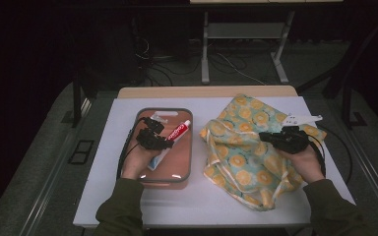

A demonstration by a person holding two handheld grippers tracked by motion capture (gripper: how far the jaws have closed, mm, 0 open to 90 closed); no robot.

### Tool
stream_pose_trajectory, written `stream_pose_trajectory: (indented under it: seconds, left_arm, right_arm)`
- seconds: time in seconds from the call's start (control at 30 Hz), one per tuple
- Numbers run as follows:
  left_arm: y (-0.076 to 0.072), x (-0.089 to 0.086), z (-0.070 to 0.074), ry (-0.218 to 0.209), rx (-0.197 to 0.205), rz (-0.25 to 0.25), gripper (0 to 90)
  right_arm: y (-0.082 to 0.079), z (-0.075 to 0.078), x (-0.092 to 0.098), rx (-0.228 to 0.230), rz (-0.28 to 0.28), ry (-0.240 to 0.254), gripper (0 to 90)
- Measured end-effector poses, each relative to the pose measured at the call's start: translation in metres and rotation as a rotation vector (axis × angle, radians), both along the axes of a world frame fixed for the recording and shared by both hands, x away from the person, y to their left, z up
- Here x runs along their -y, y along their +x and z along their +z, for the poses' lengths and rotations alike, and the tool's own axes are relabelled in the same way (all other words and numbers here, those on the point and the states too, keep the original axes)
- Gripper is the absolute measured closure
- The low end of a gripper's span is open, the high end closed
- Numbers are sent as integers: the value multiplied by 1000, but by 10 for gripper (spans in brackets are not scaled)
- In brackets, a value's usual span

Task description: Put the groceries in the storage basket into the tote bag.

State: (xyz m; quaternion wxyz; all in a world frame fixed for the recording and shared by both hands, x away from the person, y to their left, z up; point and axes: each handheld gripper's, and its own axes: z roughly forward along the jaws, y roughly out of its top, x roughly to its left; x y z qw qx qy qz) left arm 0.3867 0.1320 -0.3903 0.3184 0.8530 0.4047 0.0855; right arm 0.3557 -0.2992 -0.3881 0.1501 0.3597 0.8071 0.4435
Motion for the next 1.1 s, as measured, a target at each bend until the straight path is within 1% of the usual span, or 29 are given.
stream_pose_trajectory:
  seconds: [0.03, 0.1, 0.17, 0.27, 0.3, 0.43, 0.53, 0.6, 0.67, 0.7, 0.77, 0.83, 0.97, 1.1]
  left_arm:
    - [0, -1, 3, 1, 1, -2, 758]
    - [-2, -3, 10, 9, 17, -5, 758]
    - [-5, -4, 17, -1, 29, -11, 758]
    - [-10, -4, 28, -37, 45, -20, 758]
    - [-12, -3, 32, -43, 51, -29, 757]
    - [-19, 6, 45, -71, 75, -73, 757]
    - [-24, 16, 52, -100, 79, -106, 757]
    - [-28, 24, 55, -102, 90, -132, 757]
    - [-32, 34, 58, -111, 86, -159, 757]
    - [-34, 39, 59, -112, 94, -173, 757]
    - [-39, 50, 60, -120, 92, -194, 758]
    - [-44, 62, 61, -117, 102, -219, 757]
    - [-52, 88, 60, -116, 99, -267, 758]
    - [-58, 114, 55, -109, 83, -307, 758]
  right_arm:
    - [0, 0, 0, 1, -1, -1, 898]
    - [0, 0, 0, 3, -1, 0, 898]
    - [0, 0, 1, 4, -1, 1, 898]
    - [0, 0, 1, 4, -5, 4, 898]
    - [0, 0, 1, 4, -5, 5, 898]
    - [0, 1, 1, 5, -6, 5, 898]
    - [0, 1, 1, 5, -7, 6, 898]
    - [0, 1, 2, 7, -8, 6, 898]
    - [0, 1, 2, 8, -9, 7, 898]
    - [0, 1, 2, 9, -9, 8, 898]
    - [0, 1, 2, 11, -11, 9, 898]
    - [0, 2, 3, 12, -13, 12, 898]
    - [0, 2, 3, 15, -12, 13, 898]
    - [0, 3, 5, 17, -14, 16, 898]
